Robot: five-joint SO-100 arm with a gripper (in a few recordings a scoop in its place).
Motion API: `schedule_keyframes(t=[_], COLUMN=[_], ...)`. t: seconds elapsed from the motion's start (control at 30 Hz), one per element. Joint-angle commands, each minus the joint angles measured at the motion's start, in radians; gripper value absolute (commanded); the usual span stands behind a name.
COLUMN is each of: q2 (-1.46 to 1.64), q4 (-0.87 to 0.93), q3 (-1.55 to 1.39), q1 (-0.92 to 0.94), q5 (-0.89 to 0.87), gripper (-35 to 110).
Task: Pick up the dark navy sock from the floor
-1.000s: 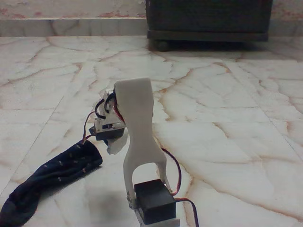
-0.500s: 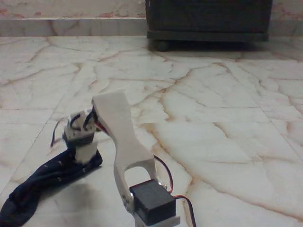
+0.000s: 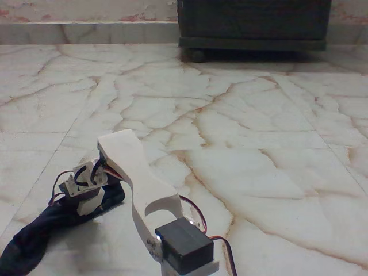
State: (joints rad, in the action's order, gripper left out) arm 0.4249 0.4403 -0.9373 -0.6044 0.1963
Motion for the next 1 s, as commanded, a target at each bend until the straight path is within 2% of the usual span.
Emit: schedule_keyframes(t=[0.0, 0.2, 0.37, 0.53, 0.73, 0.97], q2=[0.000, 0.005, 0.049, 0.374, 0.736, 1.267], q4=[-0.005, -0.034, -0.061, -0.138, -0.143, -0.112], q3=[-0.011, -0.052, -0.132, -0.466, -0.776, -1.157], q1=[0.014, 0.020, 0.041, 0.084, 0.132, 0.285], q5=[-0.021, -0.011, 0.040, 0.095, 0.192, 0.463], gripper=[7, 0, 0, 0, 0, 0])
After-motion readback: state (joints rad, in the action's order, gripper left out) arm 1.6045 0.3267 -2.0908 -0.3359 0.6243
